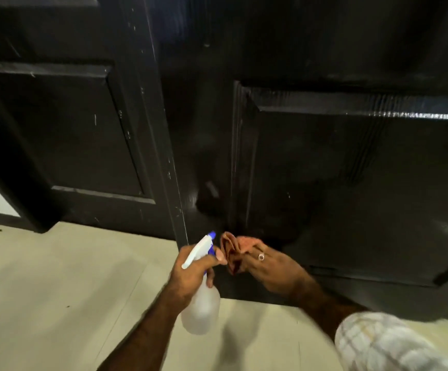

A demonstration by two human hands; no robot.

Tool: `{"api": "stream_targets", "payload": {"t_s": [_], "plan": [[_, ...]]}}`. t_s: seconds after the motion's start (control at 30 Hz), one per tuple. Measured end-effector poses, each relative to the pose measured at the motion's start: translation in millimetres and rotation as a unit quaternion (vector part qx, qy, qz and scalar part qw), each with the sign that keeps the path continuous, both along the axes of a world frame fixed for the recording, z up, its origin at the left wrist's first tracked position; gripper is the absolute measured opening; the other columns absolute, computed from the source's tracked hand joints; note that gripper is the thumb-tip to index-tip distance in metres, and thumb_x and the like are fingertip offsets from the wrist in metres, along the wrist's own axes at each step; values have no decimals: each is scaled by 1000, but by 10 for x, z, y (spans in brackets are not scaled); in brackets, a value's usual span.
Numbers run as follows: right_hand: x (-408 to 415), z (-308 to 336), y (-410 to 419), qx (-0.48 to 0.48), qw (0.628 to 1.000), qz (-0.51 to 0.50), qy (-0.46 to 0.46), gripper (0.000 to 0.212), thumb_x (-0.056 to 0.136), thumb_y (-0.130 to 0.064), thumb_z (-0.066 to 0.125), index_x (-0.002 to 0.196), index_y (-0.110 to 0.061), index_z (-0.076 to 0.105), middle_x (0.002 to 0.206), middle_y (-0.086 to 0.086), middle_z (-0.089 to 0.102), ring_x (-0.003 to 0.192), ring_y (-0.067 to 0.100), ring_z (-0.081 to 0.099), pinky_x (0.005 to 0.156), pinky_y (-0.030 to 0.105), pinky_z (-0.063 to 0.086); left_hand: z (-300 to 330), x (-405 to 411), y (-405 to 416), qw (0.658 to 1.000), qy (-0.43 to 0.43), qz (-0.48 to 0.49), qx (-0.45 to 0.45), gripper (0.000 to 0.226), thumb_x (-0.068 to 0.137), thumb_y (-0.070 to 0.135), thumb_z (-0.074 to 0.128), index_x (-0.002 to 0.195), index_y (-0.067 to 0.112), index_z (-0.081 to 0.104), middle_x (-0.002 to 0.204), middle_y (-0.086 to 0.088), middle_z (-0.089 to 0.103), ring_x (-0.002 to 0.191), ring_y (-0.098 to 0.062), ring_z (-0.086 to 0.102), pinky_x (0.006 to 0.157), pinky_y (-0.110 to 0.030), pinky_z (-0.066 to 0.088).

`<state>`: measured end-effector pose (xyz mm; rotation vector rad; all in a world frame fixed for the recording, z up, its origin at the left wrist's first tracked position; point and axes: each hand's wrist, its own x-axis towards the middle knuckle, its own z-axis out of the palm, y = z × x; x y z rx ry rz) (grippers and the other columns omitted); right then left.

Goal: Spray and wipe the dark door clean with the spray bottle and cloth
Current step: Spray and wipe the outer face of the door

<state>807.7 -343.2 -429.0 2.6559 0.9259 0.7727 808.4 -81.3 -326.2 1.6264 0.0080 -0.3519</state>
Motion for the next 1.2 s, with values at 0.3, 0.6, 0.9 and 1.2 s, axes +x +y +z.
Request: {"api": "stream_targets", "payload": {"t_s": [0.3,0.6,0.9,1.2], "plan": [[224,547,-68,-72,989,125,-38,30,99,-20,73,128,-12,76,134,11,72,132,32,64,127,50,34,97,-233,88,999,-22,29,23,21,94,-8,67,83,10,64,66,-12,64,44,-16,52,42,-20,45],[105,141,61,-9,997,-21,-78,43,97,-12,56,137,-7,69,150,15,62,145,36,51,133,52,15,40,-46,55,999,-31,-1,24,32,81,19,82,102,-3,70,72,-25,66,46,-20,54,50,-29,50],[-288,-582,436,8,985,-120,119,61,93,-32,58,152,-18,58,154,6,59,147,24,52,133,45,21,-185,-142,99,998,5,4,67,61,71,40,83,120,5,68,70,-12,68,57,-21,61,59,-24,57],[-190,-224,437,60,990,-125,0,71,92,-24,59,161,-15,45,163,8,49,153,28,44,134,47,-5,-178,-184,-110,998,8,-19,60,46,81,28,88,113,9,62,72,-19,63,56,-22,59,53,-21,54]]}}
